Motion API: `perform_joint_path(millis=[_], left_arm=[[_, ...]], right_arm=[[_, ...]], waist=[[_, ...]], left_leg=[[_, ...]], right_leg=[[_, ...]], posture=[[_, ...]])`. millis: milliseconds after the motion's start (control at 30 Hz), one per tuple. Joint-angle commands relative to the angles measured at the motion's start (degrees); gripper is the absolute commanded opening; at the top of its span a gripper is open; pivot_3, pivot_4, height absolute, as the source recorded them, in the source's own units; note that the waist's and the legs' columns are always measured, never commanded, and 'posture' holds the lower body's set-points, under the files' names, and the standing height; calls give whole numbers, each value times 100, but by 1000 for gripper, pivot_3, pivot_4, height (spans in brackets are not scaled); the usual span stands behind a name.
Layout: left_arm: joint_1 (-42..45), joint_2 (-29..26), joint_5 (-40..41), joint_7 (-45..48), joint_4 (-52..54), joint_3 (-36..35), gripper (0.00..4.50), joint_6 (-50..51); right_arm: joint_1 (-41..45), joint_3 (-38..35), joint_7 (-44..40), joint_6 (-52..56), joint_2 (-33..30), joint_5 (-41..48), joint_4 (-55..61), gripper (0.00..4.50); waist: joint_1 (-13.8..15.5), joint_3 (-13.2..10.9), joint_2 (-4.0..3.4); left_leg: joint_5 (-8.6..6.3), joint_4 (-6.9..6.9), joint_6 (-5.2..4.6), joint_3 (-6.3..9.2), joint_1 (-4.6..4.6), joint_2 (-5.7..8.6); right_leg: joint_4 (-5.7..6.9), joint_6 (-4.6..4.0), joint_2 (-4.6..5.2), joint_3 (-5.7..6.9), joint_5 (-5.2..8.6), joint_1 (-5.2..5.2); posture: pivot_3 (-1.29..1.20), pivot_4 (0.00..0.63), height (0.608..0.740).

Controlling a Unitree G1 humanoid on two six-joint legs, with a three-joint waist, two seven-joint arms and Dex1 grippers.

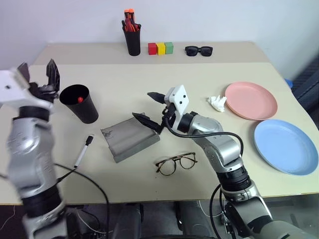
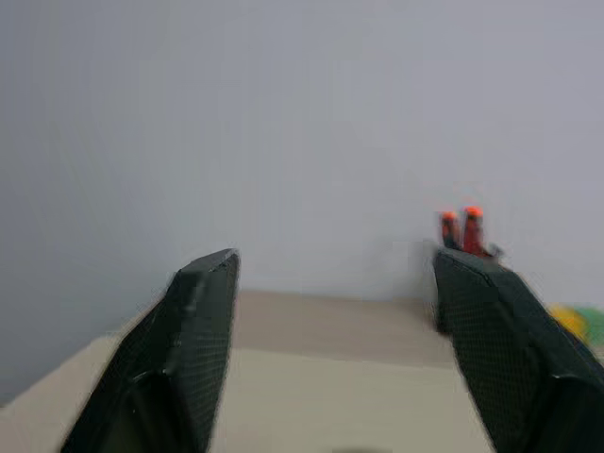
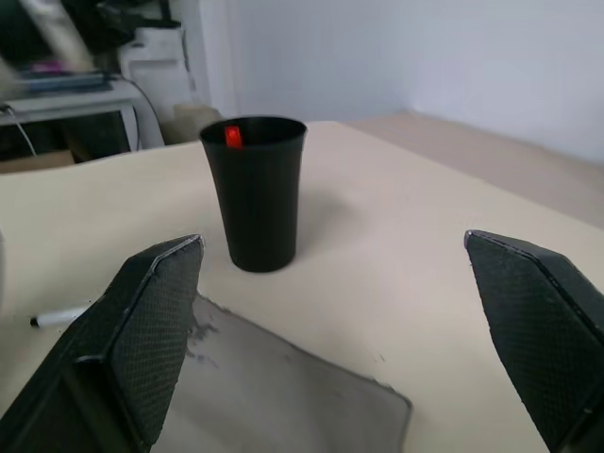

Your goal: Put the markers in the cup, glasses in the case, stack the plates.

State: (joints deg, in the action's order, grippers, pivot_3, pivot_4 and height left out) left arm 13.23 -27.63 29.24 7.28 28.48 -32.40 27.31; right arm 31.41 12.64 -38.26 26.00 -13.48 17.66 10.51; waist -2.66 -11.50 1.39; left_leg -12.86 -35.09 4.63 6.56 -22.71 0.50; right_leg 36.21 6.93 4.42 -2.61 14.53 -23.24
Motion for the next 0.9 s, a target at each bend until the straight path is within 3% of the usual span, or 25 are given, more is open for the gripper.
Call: perform_joint_path(millis=[33,267,433,700,800,900], left_arm=[[-735,-514,1146,555,535,-550,4440,1074],[-2167,-1474,1544,543,981,-322,4440,3037],[-1401,-1451,1359,-197,489,313,4440,4232],[-132,-1481,1055,-147,-482,1568,4440,5428],[-8,-1570,888,-48,-586,1789,3618,5567],[73,-1587,701,-17,-680,1832,2178,5601]], right_arm=[[-61,-310,-831,29,-750,341,390,4500],[-107,-447,-1245,-138,-1359,336,158,4500],[-245,-183,-1190,-181,-1249,225,344,4500],[-522,231,-1217,-95,-1198,177,779,4500],[-554,258,-1134,-62,-1155,169,844,4500],[-583,281,-1072,-38,-1123,166,887,4500]], waist=[[31,0,0],[-10,-2,-4],[27,-1,-1],[17,-1,-1],[14,-1,-2],[13,0,-2]], left_leg=[[0,-2,0,2,-2,0],[0,-4,-1,-6,15,-3],[0,-3,-1,-1,15,-10],[0,-1,0,-4,11,-9],[0,-1,0,-3,17,-10],[0,-1,0,-4,20,-10]], right_leg=[[-1,-1,0,1,1,2],[-8,-32,-1,-7,15,15],[-5,-39,-12,-5,19,14],[-7,-29,-12,-6,13,10],[-3,-32,-12,-6,14,12],[-3,-35,-12,-6,16,14]], posture=[[0,150,740],[0,150,740],[0,150,740],[0,150,740],[0,150,740],[0,150,740]])
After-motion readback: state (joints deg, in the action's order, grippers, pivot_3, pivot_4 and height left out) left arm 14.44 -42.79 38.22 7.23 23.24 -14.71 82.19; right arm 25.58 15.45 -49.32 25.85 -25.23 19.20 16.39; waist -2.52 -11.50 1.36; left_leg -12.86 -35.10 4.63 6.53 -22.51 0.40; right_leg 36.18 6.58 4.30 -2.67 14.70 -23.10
